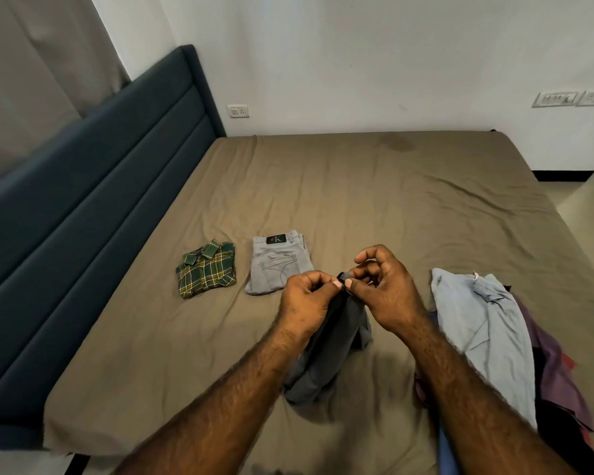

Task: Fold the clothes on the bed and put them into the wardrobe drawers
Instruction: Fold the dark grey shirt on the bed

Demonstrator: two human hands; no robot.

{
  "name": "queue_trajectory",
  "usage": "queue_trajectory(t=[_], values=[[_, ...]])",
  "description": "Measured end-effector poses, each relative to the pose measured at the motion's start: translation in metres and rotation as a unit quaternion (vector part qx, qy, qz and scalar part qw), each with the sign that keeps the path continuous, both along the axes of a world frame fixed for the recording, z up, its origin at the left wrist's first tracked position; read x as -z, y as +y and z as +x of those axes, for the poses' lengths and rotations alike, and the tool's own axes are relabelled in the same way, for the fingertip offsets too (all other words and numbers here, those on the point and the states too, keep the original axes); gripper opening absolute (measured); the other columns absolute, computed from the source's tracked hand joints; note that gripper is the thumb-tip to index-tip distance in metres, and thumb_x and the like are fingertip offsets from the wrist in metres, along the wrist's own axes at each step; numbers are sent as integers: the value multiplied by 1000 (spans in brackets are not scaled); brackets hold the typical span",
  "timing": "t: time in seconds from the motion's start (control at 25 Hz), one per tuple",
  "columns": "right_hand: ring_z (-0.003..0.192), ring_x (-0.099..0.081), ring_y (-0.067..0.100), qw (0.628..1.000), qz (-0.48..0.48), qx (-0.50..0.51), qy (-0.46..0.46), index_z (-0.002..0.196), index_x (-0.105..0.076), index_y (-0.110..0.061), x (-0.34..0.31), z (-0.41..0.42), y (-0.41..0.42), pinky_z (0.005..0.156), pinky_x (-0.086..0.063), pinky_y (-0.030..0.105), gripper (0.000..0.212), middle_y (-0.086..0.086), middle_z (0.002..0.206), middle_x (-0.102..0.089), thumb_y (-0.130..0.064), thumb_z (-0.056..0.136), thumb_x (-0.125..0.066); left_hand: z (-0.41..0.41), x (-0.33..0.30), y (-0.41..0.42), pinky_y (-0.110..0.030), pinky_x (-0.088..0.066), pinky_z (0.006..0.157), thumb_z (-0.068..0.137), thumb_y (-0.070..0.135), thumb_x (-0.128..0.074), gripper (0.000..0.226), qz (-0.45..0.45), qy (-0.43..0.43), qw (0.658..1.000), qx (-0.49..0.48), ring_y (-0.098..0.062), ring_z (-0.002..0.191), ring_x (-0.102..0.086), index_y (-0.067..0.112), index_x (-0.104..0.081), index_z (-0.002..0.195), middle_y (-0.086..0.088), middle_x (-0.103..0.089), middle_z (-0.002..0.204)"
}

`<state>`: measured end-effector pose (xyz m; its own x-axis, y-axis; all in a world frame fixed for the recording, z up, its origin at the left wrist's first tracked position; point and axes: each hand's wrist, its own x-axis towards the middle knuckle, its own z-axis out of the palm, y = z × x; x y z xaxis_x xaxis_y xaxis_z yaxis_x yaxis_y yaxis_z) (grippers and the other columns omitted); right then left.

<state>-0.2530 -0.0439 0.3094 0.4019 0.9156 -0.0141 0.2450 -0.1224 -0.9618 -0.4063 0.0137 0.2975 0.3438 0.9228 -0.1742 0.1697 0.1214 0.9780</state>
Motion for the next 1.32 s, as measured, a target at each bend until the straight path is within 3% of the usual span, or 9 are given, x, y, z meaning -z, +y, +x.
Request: queue_trajectory(t=[0.12, 0.24, 0.52, 0.72, 0.84, 0.92, 1.0, 1.16, 1.32], values=[[73, -72, 13, 1000, 15, 13, 12, 106, -60, -26, -1, -2, 0, 67, -60, 29, 35, -3, 86, -78, -8, 86, -82, 3, 0, 0, -45, -62, 83, 96, 10, -72, 17, 10, 16, 999, -40, -29, 84, -74, 13, -78, 80, -9, -78, 83], [73, -73, 10, 999, 12, 25, 30, 110, -59, -23, -1, -3, -1, 65, -56, 18, 37, -6, 85, -78, -10, 86, -84, 6, 2, 0, -44, -63, 81, 96, 13, -72, 17, 21, 33, 998, -40, -24, 83, -74, 14, -77, 79, -3, -77, 81], [83, -74, 36, 993, 26, 15, 111, 108, -55, -19, 4, 9, -4, 83, -61, 53, 40, 7, 89, -78, -3, 85, -84, -2, -4, 6, -40, -60, 87, 103, 8, -64, 16, 24, -5, 996, 91, -25, 91, -73, 4, -79, 103, -16, -78, 97], [86, -74, 41, 990, 51, 0, 135, 108, -52, -24, 3, 13, 0, 83, -59, 67, 44, 10, 92, -78, -3, 85, -84, 4, -9, 5, -24, -53, 61, 97, 8, -72, 9, -37, -43, 998, 31, -13, 67, -66, 1, -78, 97, -8, -73, 76], [91, -73, 48, 987, 67, -13, 146, 109, -52, -25, 1, 14, 1, 83, -58, 69, 45, 13, 96, -78, -6, 85, -84, 2, -11, 8, -29, -53, 64, 92, 11, -80, 15, -49, -65, 997, 10, -12, 67, -64, 9, -75, 106, -2, -68, 74], [90, -74, 43, 985, 73, -26, 152, 109, -51, -23, -1, 14, 1, 85, -58, 65, 44, 13, 96, -77, -2, 87, -82, -1, -8, 12, -33, -62, 79, 92, 10, -80, 33, 2, -62, 997, 45, -15, 85, -71, 15, -74, 124, 0, -74, 93], [87, -75, 35, 985, 80, -36, 148, 109, -49, -21, -3, 13, -1, 84, -59, 58, 44, 13, 93, -77, 1, 87, -80, -2, -7, 16, -41, -62, 92, 92, 14, -79, 31, 71, -42, 993, 79, -20, 102, -73, 13, -76, 123, -5, -74, 113], [85, -76, 23, 994, 105, -17, 33, 103, -49, -24, -9, 11, -3, 79, -61, 42, 44, 6, 90, -77, -3, 86, -84, -1, -5, 17, -54, -63, 84, 91, 20, -79, 10, 128, -9, 990, 50, -32, 88, -75, 13, -80, 98, -6, -78, 92], [86, -75, 9, 986, 129, 15, -108, 98, -50, -24, -19, 5, -5, 75, -59, 21, 38, -4, 87, -75, -11, 87, -84, 0, -7, 10, -48, -64, 74, 91, 17, -79, 1, 194, 8, 981, 11, -22, 79, -75, 16, -79, 91, 1, -77, 83]])
